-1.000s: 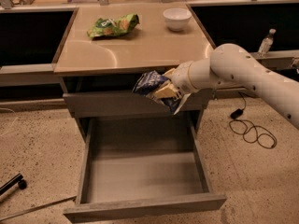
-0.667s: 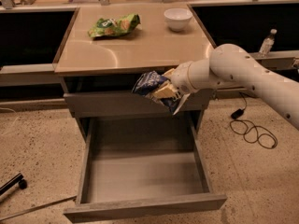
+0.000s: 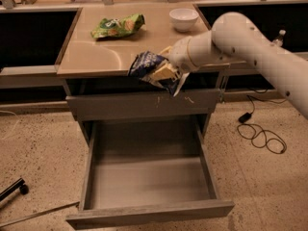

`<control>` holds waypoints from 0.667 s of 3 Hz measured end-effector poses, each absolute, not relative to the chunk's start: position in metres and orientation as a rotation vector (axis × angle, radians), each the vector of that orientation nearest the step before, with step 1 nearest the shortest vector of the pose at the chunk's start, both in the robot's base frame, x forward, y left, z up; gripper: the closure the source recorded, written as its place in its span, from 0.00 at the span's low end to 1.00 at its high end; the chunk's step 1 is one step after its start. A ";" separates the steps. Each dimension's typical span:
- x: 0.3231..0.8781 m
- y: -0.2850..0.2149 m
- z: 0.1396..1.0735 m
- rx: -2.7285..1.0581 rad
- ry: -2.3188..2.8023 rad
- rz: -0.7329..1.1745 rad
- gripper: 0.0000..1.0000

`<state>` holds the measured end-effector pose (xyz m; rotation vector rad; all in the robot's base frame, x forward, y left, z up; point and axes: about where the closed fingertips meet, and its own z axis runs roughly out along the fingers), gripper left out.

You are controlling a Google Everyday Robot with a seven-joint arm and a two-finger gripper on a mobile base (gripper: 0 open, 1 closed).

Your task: Pick blue chip bag from middle drawer and place on counter

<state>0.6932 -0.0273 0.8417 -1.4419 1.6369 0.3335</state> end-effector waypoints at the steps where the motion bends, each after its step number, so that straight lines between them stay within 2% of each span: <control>1: 0.710 -0.007 0.873 -1.541 1.562 0.389 1.00; 2: 0.740 0.008 0.889 -1.575 1.528 0.421 1.00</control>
Offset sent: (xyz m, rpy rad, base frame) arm 0.1331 0.0100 0.2013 0.0980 -0.2304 0.1022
